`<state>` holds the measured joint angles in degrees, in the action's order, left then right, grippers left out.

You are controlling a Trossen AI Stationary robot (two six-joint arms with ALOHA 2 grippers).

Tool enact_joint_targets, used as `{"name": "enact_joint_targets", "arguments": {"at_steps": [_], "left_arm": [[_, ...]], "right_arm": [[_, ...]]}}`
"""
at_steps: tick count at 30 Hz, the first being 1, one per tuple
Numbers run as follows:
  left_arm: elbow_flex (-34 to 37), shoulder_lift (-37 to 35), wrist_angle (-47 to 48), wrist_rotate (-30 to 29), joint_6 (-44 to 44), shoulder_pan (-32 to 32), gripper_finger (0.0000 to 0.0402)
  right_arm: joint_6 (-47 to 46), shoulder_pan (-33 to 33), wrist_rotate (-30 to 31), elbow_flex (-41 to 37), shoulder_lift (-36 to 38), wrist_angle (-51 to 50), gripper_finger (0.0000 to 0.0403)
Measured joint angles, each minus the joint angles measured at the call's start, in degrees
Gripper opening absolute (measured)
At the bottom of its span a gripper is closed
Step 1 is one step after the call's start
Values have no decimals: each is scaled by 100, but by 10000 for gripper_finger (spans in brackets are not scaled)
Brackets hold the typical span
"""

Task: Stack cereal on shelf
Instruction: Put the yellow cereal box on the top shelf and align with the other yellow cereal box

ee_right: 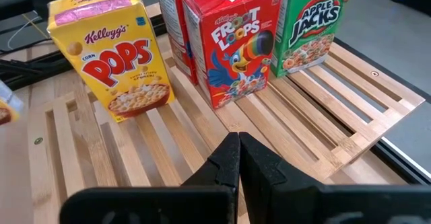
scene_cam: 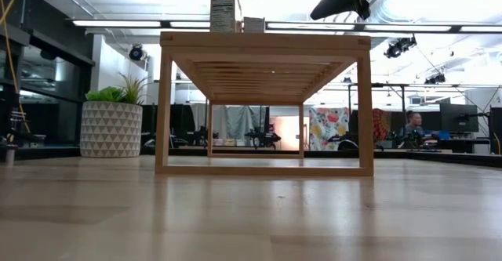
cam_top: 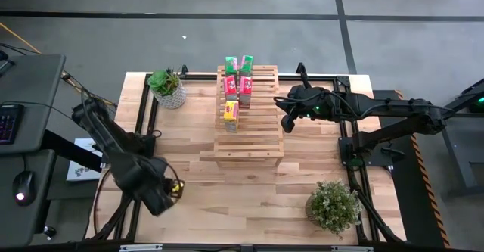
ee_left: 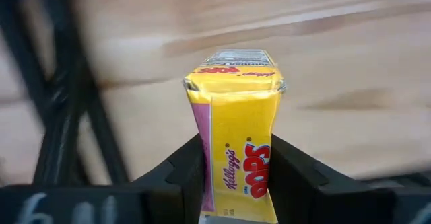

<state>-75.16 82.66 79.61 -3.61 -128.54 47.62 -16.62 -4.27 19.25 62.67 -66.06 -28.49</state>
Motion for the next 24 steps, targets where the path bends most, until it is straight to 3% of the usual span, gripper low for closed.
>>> {"name": "enact_joint_targets", "arguments": {"at_steps": [6,10,17,24], "left_arm": [[-769,-874,-2,-1327,1386,-449,125],[-1536,-1072,-38,-1838,2769,-1109,125],[-2980,-500,-744,-1419,6002,-2946,125],[-4540,753,-1018,-865,8095,-4324,125]], "right_arm": [[-2,1,-2,0,0,2,0],[-3,0,-14,0,0,2,0],[-2,0,-17,0,0,43,0],[-2,0,-15,0,0,325,0]]}}
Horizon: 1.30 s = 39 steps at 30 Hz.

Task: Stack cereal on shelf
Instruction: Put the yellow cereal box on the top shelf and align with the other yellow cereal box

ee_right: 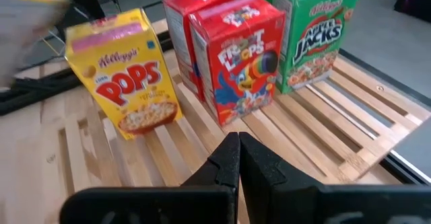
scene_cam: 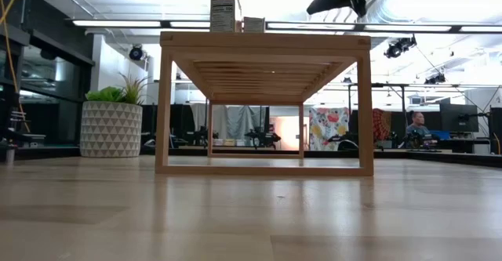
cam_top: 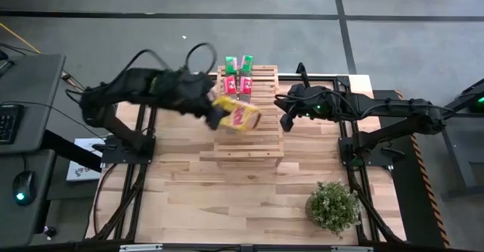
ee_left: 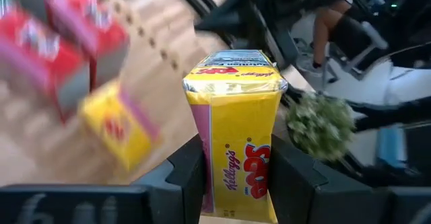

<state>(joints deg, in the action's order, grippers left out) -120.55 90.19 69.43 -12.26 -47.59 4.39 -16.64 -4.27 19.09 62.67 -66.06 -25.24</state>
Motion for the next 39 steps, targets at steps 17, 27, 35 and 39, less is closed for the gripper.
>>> {"name": "enact_joint_targets", "arguments": {"at_steps": [17,27,35,39], "left_arm": [[-684,1364,76,-448,887,-344,125],[-680,1826,149,-481,1458,-346,125],[-677,1914,235,-651,1637,-342,131],[-680,1856,391,-782,1637,-344,152]], "right_arm": [[17,2,5,0,470,676,0],[0,2,69,0,1111,722,0],[0,2,193,0,1063,710,0],[0,2,195,0,1054,711,0]]}}
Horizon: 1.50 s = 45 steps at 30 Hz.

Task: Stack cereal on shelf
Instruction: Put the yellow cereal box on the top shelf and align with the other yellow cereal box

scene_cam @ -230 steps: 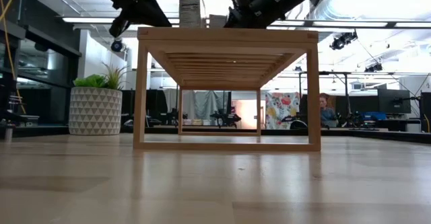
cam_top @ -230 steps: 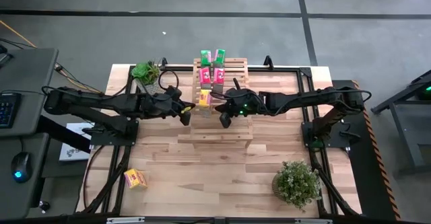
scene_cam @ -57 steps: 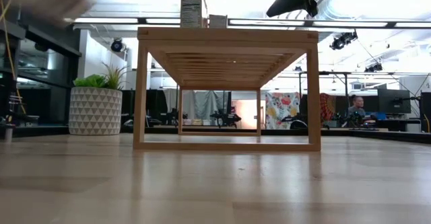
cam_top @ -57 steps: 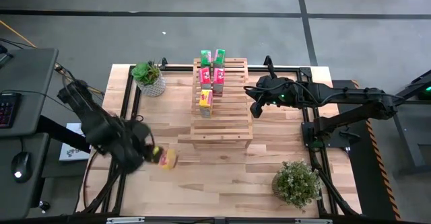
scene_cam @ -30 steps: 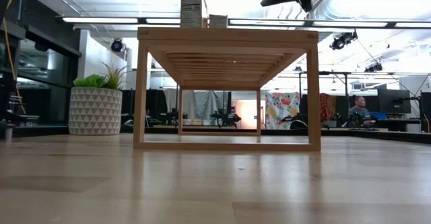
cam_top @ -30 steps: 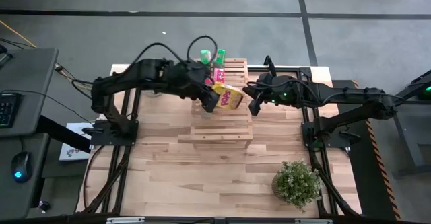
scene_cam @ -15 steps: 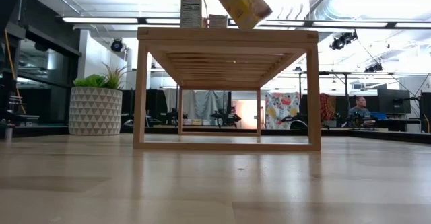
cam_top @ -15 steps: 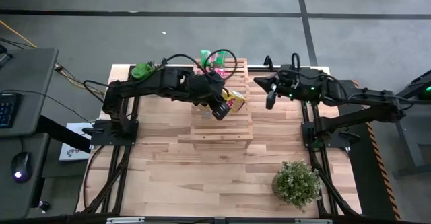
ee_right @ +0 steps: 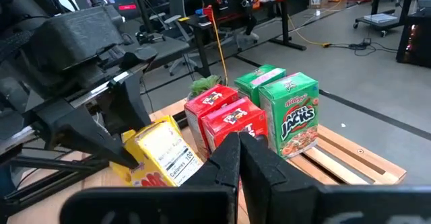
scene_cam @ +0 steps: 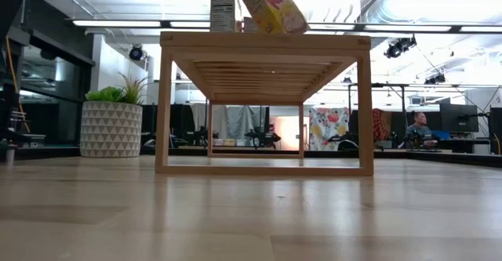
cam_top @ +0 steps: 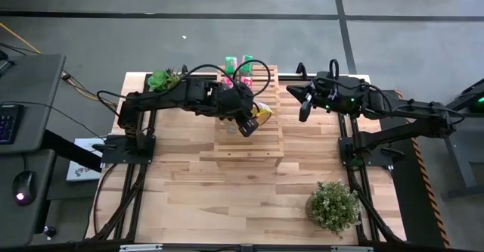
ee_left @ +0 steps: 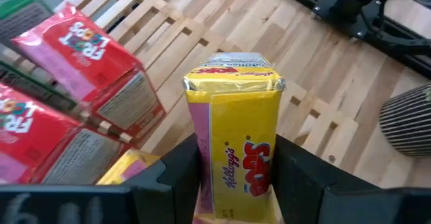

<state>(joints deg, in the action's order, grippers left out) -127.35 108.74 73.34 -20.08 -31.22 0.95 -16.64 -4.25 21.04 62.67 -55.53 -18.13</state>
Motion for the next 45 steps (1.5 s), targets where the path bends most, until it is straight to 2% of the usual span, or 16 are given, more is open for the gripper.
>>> {"name": "enact_joint_targets", "arguments": {"at_steps": [5,13,29,35,38,40,43,45], "left_arm": [[1,11,281,-5,-19,0,176],[2,9,145,-6,-20,0,194],[0,-43,-235,-5,-16,-7,198],[0,-482,-826,-3,267,-57,196],[0,-786,-992,-420,535,-49,183],[-15,-967,-936,-945,637,23,164],[-13,-1122,-304,-1803,542,131,115],[-6,-1105,253,-2130,227,199,68]], "right_arm": [[0,0,1,0,0,0,0],[0,0,7,0,0,0,0],[-133,0,7,0,0,-2,0],[-133,0,7,0,-2,0,0],[-189,0,4,0,-2,-2,0],[-267,-2,4,0,-2,-4,0],[-282,0,-1,0,-2,-29,0],[-282,0,-19,0,-2,-91,0]]}}
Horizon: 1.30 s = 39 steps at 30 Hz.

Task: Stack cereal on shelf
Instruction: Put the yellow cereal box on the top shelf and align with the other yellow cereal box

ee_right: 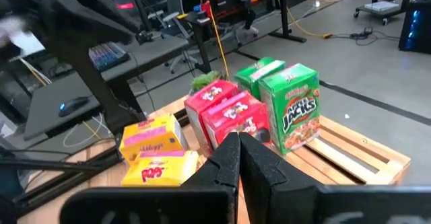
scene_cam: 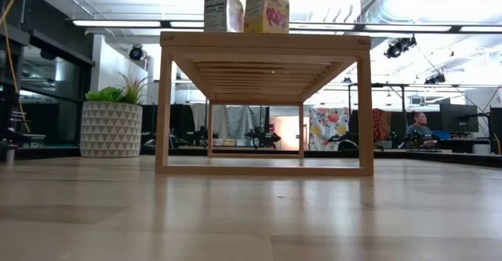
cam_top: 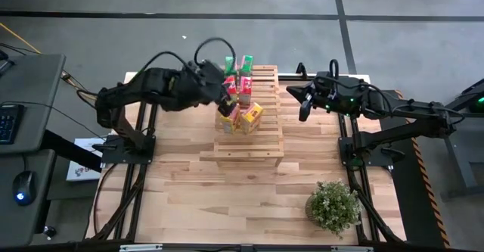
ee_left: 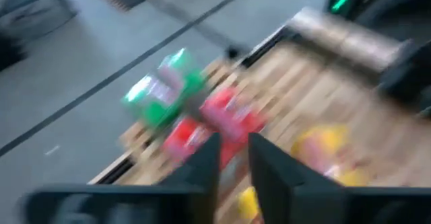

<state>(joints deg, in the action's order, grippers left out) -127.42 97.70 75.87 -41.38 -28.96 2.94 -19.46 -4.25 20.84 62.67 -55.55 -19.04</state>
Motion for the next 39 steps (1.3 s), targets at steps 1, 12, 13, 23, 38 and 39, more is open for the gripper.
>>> {"name": "enact_joint_targets", "arguments": {"at_steps": [1,12,13,23,38,39], "left_arm": [[29,8,332,-100,-164,35,40],[3109,-1326,-810,-242,-1223,437,1],[3441,-1574,-1036,-220,-1259,441,1],[6475,-3451,-4698,1455,-139,-205,0],[7506,-3493,-5719,1934,13,-1046,0],[7507,-3487,-5707,2024,11,-1045,0]], "right_arm": [[0,0,-3,0,0,-30,0],[-3,0,-902,-234,2,-321,0],[-14,0,-1008,-280,2,-327,0],[-259,0,-1450,-367,-91,-536,0],[-105,35,-2111,-372,-1799,-113,0],[-105,6,-2085,-372,-1866,-57,0]]}}
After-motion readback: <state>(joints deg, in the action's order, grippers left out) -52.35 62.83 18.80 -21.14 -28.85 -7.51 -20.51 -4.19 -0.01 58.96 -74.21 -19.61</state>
